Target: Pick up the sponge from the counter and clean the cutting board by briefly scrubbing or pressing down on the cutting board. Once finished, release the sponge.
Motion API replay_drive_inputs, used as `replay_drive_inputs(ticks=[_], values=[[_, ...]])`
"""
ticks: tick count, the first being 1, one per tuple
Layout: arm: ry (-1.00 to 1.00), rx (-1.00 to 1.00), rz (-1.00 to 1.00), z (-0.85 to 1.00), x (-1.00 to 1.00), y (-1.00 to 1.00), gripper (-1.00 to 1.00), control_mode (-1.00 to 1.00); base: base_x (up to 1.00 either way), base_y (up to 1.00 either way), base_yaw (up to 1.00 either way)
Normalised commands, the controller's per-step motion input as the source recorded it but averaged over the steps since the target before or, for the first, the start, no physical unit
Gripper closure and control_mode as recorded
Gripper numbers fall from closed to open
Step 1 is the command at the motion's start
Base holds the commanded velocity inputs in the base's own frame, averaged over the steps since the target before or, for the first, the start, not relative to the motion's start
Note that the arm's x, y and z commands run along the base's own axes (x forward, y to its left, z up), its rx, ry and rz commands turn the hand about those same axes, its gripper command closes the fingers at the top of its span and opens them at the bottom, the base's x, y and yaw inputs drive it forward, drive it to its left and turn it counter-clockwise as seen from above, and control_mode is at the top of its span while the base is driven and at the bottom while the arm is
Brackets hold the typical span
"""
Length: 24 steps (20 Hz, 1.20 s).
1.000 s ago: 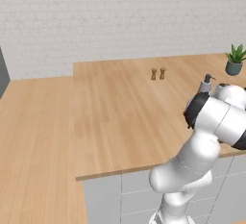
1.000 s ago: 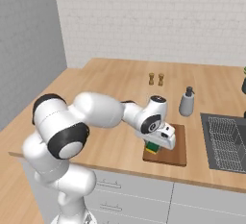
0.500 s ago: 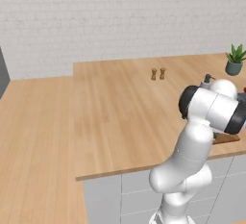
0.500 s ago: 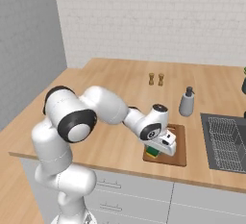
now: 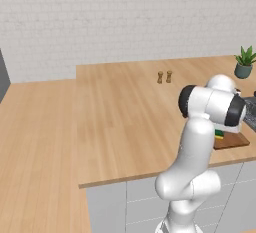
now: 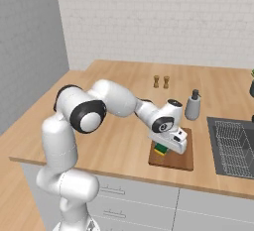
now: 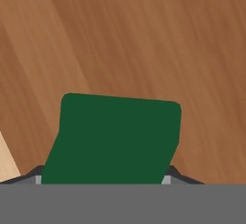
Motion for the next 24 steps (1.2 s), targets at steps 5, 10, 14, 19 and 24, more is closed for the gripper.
replay_drive_inputs(ticks=[5,10,14,19,24], values=[[-0.02,0.00,-0.02,-0.36,0.54,0.11,1.00,-1.00,0.00,0.00,0.00],[-0.12,0.00,-0.03,-0.69,0.35,0.11,1.00,-1.00,0.00,0.00,0.00],[-0.15,0.00,-0.08,-0.30,0.45,0.16,1.00,-1.00,0.00,0.00,0.00],[0.00,-0.01,-0.14,-0.02,0.62,0.33,1.00,-1.00,0.00,0.00,0.00],[0.00,-0.02,-0.10,-0.05,0.51,0.36,1.00,-1.00,0.00,0.00,0.00]])
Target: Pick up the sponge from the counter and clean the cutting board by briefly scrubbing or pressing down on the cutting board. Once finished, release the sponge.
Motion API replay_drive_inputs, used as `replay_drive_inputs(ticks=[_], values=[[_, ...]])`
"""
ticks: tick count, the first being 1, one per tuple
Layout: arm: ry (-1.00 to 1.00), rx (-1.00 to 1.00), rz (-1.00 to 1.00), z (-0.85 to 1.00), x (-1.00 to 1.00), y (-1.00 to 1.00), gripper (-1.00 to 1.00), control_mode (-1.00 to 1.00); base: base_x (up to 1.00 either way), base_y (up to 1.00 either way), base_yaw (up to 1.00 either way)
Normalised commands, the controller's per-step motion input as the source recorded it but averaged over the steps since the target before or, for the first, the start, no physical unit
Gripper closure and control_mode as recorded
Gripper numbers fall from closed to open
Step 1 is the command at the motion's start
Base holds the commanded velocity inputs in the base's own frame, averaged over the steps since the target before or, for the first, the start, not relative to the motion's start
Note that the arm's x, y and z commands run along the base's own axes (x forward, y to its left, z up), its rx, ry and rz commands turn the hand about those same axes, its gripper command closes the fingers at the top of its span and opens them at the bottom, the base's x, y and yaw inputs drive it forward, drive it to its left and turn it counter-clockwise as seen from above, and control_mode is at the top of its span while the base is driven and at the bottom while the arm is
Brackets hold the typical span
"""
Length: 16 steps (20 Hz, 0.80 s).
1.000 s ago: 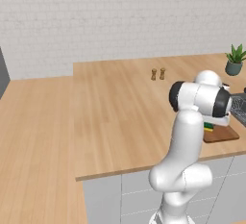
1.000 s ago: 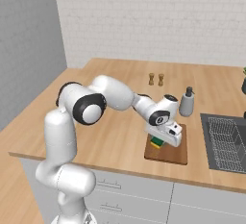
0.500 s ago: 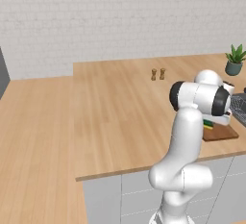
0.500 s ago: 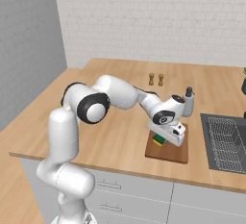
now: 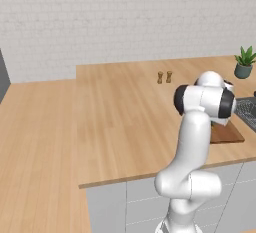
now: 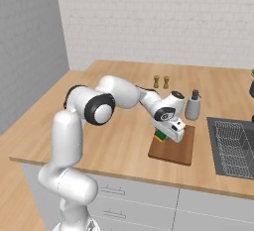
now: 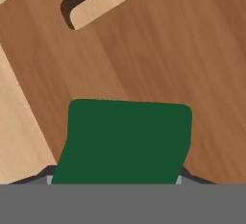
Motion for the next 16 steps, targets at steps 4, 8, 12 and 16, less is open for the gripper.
replay_drive_inputs(ticks=[4,8,12,16], values=[[0.00,0.00,-0.08,-0.05,0.57,0.29,1.00,-1.00,0.00,0.00,0.00],[0.02,0.00,-0.05,-0.13,0.38,-0.08,1.00,-1.00,0.00,0.00,0.00],[0.12,0.00,-0.10,-0.06,0.00,-0.44,1.00,-1.00,0.00,0.00,0.00],[0.00,0.00,-0.11,0.01,0.00,-0.29,1.00,-1.00,0.00,0.00,0.00]])
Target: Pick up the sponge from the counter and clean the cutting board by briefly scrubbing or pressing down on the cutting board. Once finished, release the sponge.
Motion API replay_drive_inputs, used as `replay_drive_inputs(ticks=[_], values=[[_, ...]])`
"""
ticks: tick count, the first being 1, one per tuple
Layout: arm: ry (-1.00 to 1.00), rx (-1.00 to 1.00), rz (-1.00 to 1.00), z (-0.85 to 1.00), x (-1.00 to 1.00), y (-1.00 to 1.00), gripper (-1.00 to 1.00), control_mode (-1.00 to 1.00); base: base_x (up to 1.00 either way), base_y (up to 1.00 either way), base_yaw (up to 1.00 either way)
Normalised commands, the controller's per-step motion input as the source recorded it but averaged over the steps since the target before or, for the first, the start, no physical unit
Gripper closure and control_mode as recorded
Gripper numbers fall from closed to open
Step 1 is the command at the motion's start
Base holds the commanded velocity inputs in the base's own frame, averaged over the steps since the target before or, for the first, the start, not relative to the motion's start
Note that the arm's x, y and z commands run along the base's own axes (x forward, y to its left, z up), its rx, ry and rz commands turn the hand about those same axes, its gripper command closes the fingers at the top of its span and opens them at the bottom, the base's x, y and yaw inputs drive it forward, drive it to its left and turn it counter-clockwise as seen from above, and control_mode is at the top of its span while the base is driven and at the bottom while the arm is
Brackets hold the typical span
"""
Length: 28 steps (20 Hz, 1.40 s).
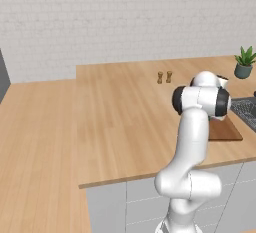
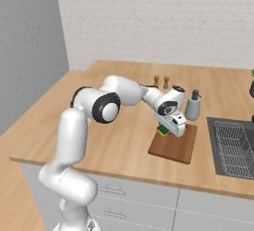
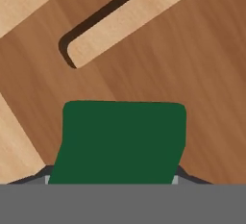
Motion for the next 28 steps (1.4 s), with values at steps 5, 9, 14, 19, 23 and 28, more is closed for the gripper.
replay_drive_inputs(ticks=[5,9,14,19,23,28], values=[[0.01,-0.04,-0.13,0.12,0.01,-0.34,1.00,-1.00,0.00,0.00,0.00],[0.21,0.05,-0.05,0.14,0.13,-0.64,1.00,-1.00,0.00,0.00,0.00],[0.20,0.13,0.00,0.34,-0.15,-0.44,1.00,-1.00,0.00,0.00,0.00],[0.18,0.28,0.02,0.22,-0.03,-0.33,1.00,-1.00,0.00,0.00,0.00],[0.18,0.25,0.03,-0.29,-0.26,0.04,1.00,-1.00,0.00,0.00,0.00],[0.00,0.15,0.05,-0.71,-0.30,0.29,1.00,-1.00,0.00,0.00,0.00]])
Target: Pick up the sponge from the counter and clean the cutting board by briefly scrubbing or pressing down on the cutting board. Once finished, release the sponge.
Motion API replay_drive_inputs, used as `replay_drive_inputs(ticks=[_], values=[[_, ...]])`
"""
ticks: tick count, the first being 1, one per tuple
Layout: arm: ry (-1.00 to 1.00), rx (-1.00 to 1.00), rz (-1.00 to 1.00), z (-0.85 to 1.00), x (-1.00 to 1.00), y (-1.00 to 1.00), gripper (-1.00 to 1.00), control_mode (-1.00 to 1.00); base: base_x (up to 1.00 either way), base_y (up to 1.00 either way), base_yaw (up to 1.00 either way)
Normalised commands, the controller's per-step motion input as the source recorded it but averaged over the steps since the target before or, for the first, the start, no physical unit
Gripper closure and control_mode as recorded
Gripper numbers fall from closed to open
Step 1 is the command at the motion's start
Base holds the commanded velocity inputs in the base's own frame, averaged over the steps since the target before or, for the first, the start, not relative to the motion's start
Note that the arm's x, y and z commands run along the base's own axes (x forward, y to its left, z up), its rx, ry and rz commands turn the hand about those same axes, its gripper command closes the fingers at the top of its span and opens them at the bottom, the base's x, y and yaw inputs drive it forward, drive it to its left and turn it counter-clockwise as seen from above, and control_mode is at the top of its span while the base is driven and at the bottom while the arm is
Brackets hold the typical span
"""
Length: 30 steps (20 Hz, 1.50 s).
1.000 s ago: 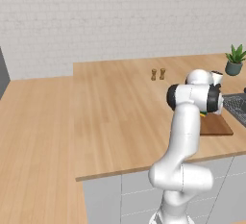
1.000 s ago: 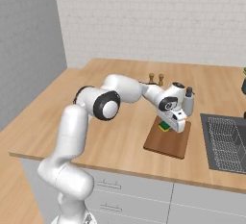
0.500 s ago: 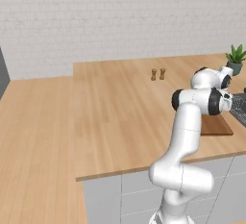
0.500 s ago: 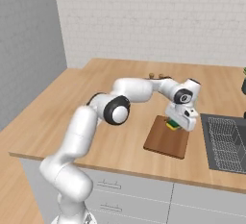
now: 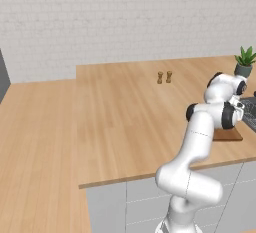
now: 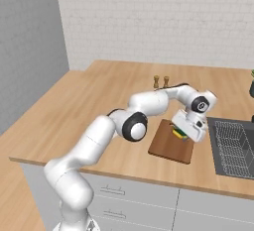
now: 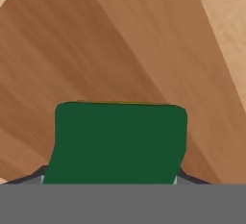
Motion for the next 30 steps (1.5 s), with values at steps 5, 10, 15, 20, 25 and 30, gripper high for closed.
replay_drive_inputs(ticks=[5,10,15,20,25,30], values=[[0.03,0.17,0.03,-0.66,-0.30,0.43,1.00,-1.00,0.00,0.00,0.00],[0.19,0.16,0.00,-0.15,-0.35,0.79,1.00,-1.00,0.00,0.00,0.00],[0.10,0.29,0.00,-0.63,-0.54,0.66,1.00,-1.00,0.00,0.00,0.00],[0.09,0.38,0.00,-0.89,-0.86,0.63,1.00,-1.00,0.00,0.00,0.00],[-0.03,0.09,0.00,-0.74,-1.00,1.00,1.00,-1.00,0.00,0.00,0.00],[0.07,-0.06,-0.10,0.58,-0.66,0.90,1.00,-1.00,0.00,0.00,0.00]])
